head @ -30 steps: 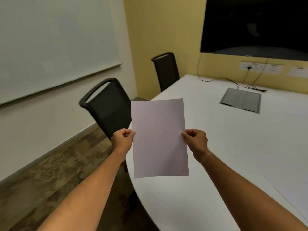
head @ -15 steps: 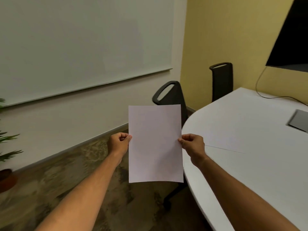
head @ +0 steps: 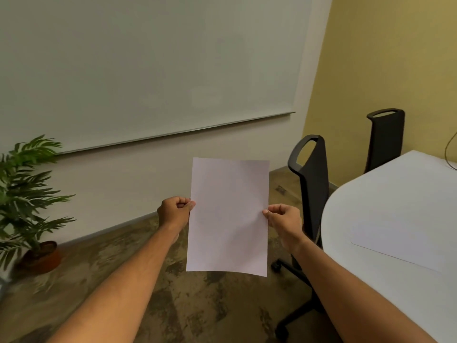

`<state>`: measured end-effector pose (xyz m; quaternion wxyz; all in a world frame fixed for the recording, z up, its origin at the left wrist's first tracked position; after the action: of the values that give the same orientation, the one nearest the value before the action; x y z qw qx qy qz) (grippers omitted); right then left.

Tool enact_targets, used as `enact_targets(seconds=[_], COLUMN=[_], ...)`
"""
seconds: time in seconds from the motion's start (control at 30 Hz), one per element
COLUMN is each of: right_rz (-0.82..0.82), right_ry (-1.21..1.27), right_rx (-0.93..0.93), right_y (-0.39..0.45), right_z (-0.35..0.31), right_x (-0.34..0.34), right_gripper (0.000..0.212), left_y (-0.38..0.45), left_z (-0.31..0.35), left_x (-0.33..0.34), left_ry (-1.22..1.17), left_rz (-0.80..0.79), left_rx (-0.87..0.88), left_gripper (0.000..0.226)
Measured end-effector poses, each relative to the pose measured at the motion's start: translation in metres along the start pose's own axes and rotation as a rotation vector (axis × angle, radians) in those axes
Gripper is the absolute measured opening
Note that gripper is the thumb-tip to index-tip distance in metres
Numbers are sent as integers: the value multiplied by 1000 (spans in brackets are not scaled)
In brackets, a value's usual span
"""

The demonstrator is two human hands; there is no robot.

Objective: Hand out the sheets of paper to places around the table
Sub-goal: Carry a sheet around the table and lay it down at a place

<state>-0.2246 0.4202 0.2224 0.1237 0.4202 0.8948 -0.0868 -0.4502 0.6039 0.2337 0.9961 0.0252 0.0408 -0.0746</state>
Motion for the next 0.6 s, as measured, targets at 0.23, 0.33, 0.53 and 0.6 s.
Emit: enact_targets(seconds=[0.23,0.33,0.53,0.6], right_rz=[27,35,98,124], right_ry=[26,39,78,72], right_rx=[-12,2,43,41], right_y=[100,157,253,281], right_z=[-14,-20,-39,-44], right_x=[55,76,98,100], right_gripper=[5,6,7,6], left_y=[112,168,266,294], left_z=[-1,1,11,13], left_x=[23,47,98,117], left_ry=[12,12,12,0], left_rz=[-21,-38,-71,-95], left_rx=[12,4,-6,-9], left_gripper=[13,12,6,6])
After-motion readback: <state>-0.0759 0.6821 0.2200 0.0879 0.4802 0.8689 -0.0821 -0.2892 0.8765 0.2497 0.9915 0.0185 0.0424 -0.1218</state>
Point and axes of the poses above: each hand's wrist, its own y-axis towards the middle knuckle, its own x-axis out of the palm, z = x × y, the point moved 3 cm from there along y, towards the middle knuckle, and after that the axes turned 12 degrees about -y, right-handed, at the moved point
